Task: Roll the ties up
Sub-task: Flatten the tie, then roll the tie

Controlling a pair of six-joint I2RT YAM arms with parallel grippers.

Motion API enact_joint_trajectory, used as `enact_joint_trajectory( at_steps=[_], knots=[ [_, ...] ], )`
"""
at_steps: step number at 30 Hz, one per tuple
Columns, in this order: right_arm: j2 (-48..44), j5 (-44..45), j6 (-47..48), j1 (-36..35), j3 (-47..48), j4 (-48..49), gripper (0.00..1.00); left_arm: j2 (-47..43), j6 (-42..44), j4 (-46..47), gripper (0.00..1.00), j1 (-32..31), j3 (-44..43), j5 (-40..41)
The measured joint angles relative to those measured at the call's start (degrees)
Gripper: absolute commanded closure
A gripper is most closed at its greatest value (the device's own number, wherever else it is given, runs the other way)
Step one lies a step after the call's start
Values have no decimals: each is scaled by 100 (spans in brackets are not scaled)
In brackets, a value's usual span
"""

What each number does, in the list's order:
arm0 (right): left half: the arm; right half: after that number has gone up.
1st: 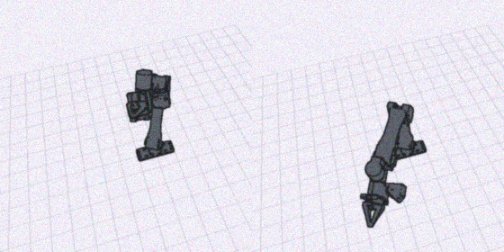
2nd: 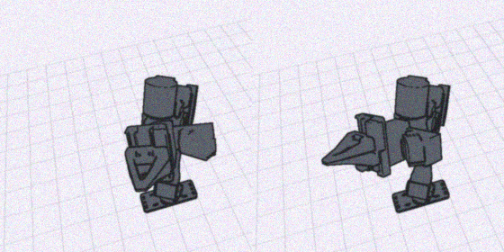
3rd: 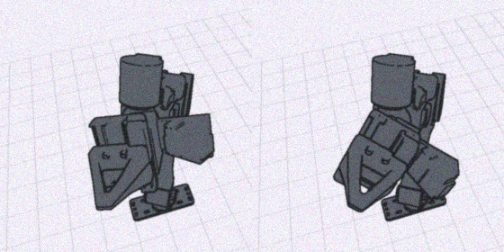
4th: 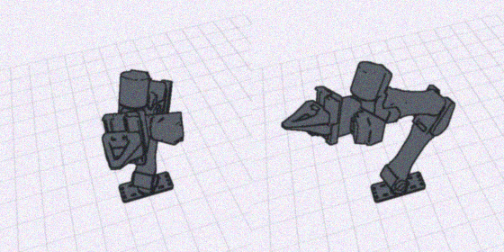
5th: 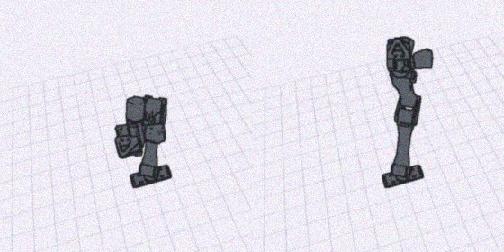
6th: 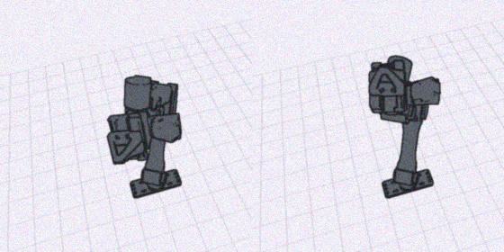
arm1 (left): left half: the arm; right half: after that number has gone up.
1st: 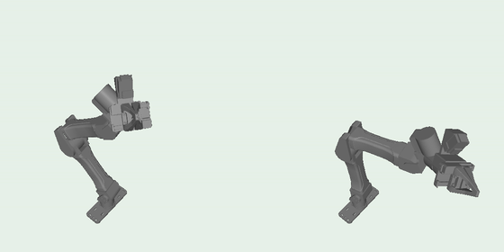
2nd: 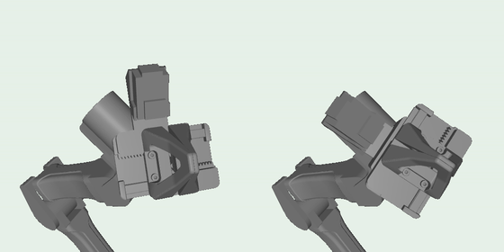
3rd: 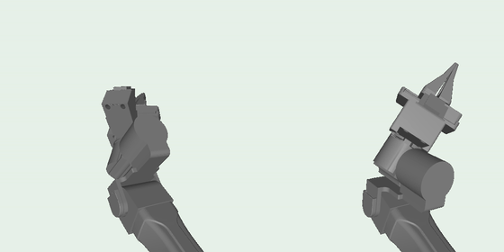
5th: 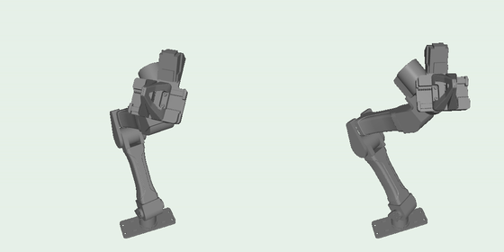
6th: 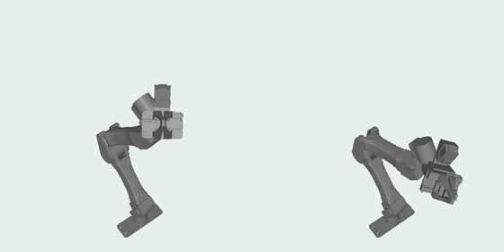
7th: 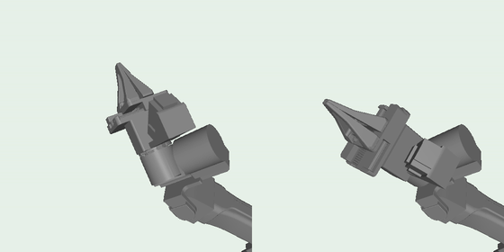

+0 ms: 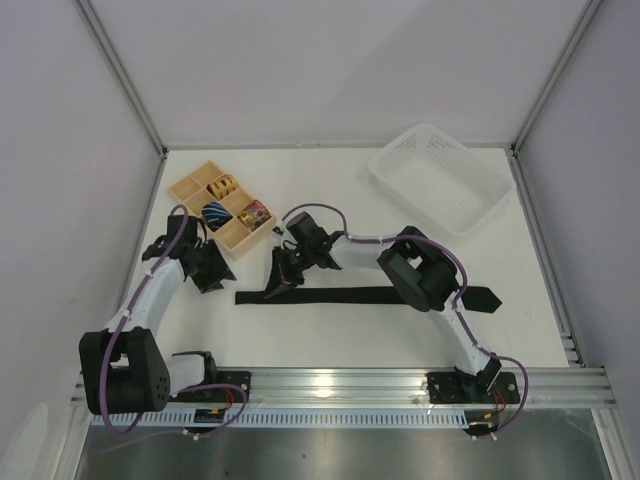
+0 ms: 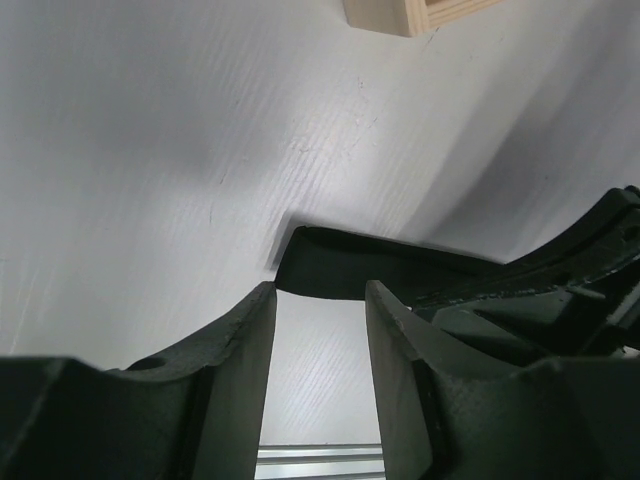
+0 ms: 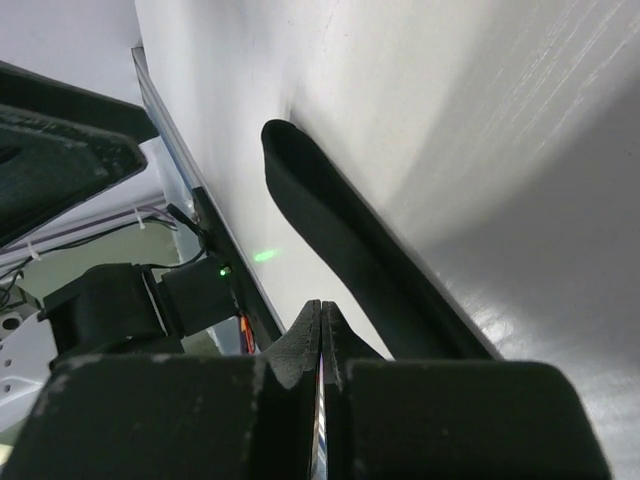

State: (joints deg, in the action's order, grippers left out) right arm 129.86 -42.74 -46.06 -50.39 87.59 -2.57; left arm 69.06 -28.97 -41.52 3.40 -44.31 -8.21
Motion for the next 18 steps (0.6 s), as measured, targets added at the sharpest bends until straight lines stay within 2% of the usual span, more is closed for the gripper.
enact_joint_trajectory(
  at_steps=[9, 18],
  knots=[
    [184, 422, 129, -59, 94, -205, 100, 61, 208, 28, 49, 24, -11, -302],
    [-262, 444, 282, 236, -673, -103, 100, 494, 468, 315, 50, 35, -17, -1093]
  ],
)
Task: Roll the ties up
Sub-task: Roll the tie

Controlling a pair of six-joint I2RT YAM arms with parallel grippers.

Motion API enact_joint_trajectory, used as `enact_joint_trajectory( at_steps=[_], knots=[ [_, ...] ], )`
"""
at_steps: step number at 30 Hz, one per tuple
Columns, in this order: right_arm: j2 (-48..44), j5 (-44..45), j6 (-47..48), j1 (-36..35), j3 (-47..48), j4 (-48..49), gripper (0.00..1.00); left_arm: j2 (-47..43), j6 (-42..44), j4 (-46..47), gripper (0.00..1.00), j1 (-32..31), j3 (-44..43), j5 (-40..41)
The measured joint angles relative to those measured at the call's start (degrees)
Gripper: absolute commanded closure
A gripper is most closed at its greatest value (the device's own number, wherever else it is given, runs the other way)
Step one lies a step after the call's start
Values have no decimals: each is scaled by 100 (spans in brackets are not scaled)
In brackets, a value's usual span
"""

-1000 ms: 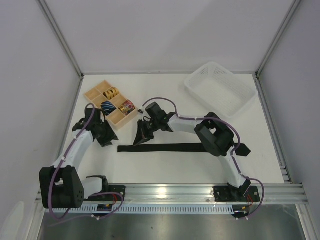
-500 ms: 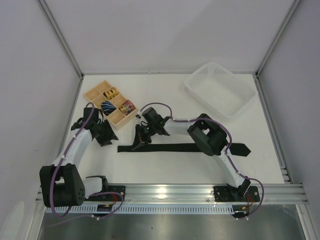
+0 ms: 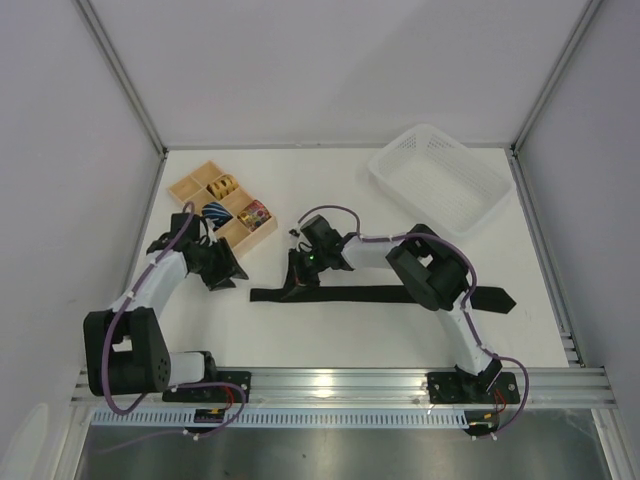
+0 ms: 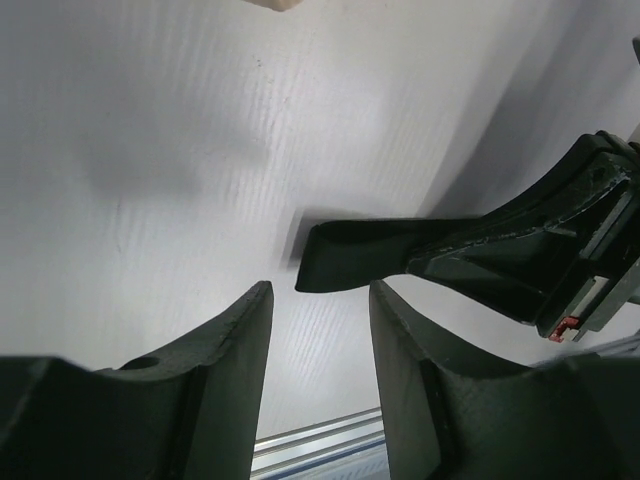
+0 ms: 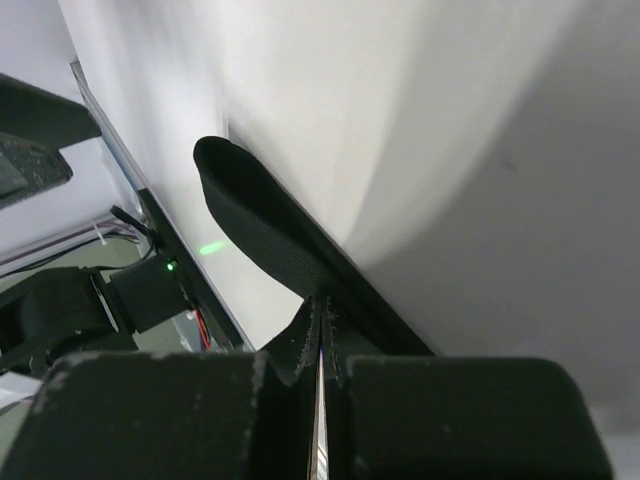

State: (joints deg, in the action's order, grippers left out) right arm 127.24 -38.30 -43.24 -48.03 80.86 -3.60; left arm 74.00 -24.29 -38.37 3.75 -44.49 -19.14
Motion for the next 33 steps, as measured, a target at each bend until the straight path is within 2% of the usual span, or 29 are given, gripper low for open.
enact_joint_trajectory(
  at_steps=[7, 13, 20, 29, 32, 33],
  knots=[
    [-372, -61, 87, 195, -597, 57, 100, 643, 289, 225, 55, 4, -31, -761],
    [-376, -168, 85, 254, -640, 116, 100, 1200, 494, 463, 51, 0, -31, -1307],
    [-372, -192, 79, 286, -629, 114, 100, 1554, 505, 662, 46, -129, 26, -1464],
    [-304, -278, 26, 330, -579, 153, 100, 1853, 507, 651, 47, -238, 26, -1668],
    [-302, -271, 13, 330, -573, 166, 100, 1902, 507, 654, 55, -365, 24, -1727],
    [-299, -269, 9, 330, -570, 173, 100, 1902, 509, 658, 63, -417, 24, -1720]
  ],
)
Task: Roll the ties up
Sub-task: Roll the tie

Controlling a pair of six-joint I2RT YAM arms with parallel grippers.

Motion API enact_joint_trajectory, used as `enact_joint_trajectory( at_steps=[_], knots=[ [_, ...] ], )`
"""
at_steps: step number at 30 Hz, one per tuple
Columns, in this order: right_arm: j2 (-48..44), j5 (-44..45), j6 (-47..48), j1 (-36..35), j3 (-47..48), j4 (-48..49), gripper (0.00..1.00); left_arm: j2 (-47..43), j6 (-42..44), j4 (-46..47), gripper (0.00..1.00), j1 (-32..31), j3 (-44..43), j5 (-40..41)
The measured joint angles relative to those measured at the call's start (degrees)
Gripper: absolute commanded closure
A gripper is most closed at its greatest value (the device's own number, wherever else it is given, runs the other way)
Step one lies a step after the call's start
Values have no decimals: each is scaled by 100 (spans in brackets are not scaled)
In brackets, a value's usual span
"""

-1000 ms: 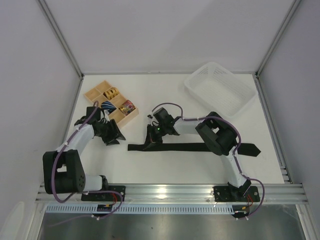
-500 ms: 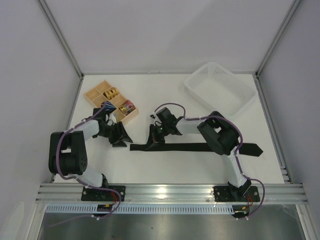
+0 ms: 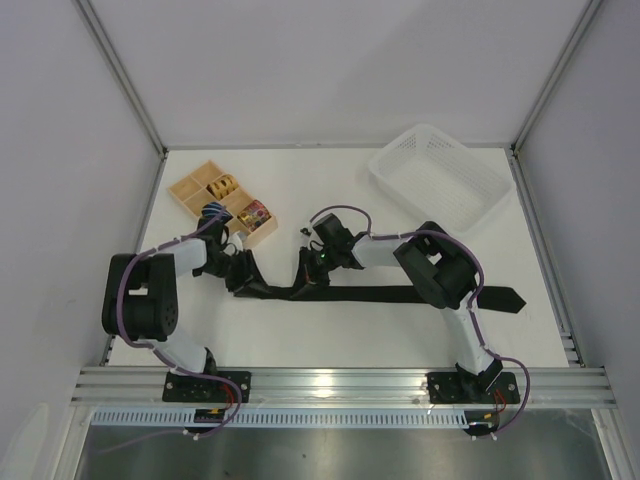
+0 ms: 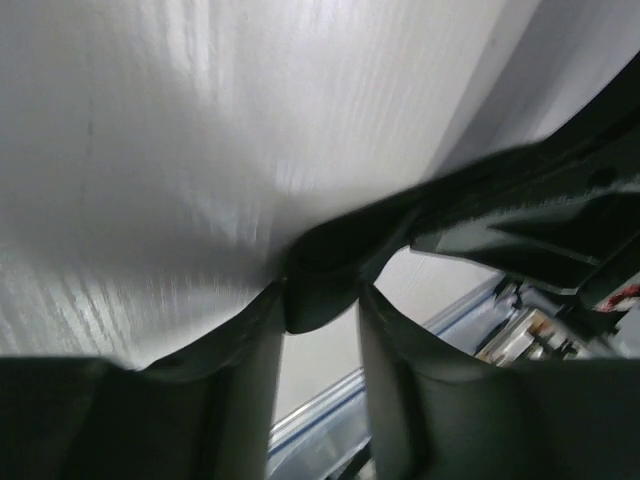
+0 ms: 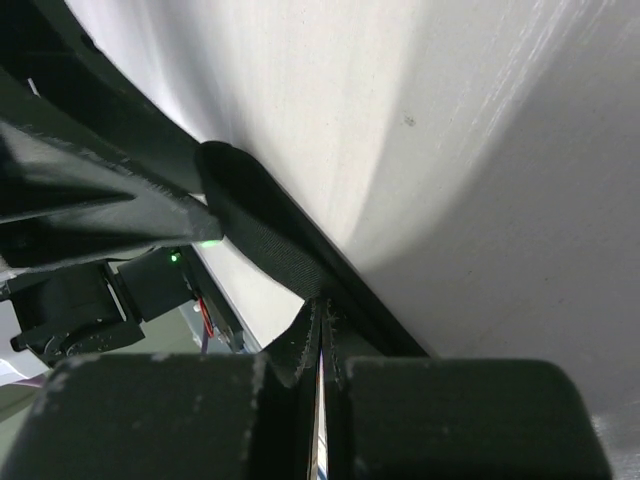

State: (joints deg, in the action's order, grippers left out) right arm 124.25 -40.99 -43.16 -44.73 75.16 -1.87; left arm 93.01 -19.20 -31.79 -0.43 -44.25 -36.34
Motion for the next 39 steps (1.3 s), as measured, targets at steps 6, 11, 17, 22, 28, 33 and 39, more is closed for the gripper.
enact_joint_trajectory(
  at_steps=[6, 11, 17, 22, 28, 33, 39],
  knots=[
    [11, 98, -37, 0, 48, -22, 100, -55, 28, -20, 81, -83, 0, 219],
    [66, 258, -37, -33, 208, -92, 100, -413, 13, -105, 91, -122, 0, 393],
    [92, 409, -37, -90, 332, -214, 100, -916, -138, -251, 95, -367, -2, 625],
    [92, 455, -37, -129, 376, -295, 100, -1115, -393, -297, 95, -737, -140, 691],
    [101, 461, -37, -140, 413, -348, 100, -802, -741, -210, 95, -1329, -535, 752],
    [103, 457, -37, -140, 428, -382, 100, -498, -1014, -11, 95, -1663, -680, 772],
    [72, 455, -79, -120, 428, -474, 100, -319, -1259, 90, 97, -1873, -688, 892]
  ],
)
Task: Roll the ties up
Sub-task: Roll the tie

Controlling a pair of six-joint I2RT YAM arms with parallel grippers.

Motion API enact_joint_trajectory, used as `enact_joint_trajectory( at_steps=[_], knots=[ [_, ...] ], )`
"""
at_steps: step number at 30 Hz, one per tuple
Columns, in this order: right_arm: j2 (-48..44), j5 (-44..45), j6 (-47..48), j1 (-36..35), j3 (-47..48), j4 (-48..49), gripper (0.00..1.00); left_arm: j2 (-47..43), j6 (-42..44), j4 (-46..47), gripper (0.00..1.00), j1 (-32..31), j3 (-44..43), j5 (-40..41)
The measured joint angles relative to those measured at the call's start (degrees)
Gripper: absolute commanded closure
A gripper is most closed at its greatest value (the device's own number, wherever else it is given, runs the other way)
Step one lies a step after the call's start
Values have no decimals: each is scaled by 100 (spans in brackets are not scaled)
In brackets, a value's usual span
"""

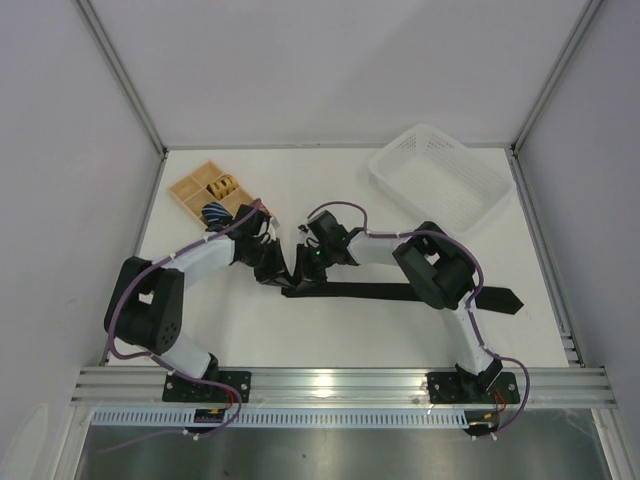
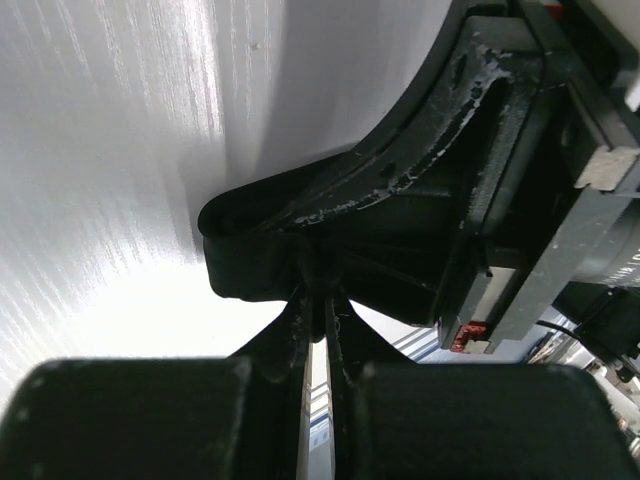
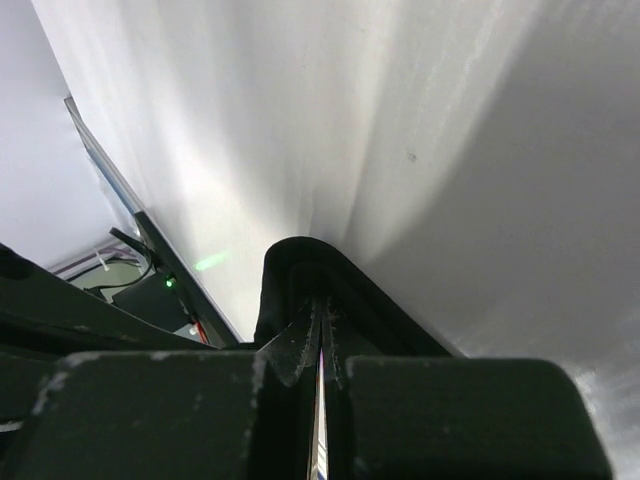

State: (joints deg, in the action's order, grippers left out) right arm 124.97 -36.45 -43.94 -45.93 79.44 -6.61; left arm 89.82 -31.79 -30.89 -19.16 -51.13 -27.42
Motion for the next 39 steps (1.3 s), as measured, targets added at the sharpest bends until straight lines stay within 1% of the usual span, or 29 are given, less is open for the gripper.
enact_joint_trajectory(
  at_steps=[6, 17, 28, 39],
  knots=[
    [-197, 22, 2, 90, -94, -214, 100, 9, -120, -9, 97, -87, -103, 142],
    [-339, 35, 26, 219, -396, -229, 100, 151, -125, -59, 96, -188, -291, 289],
    [-372, 63, -4, 299, -507, -151, 100, 555, -133, -90, 95, -472, -542, 308],
    [-866, 516, 17, 428, -560, -907, 100, 769, -144, -33, 95, -586, -590, 308]
  ],
)
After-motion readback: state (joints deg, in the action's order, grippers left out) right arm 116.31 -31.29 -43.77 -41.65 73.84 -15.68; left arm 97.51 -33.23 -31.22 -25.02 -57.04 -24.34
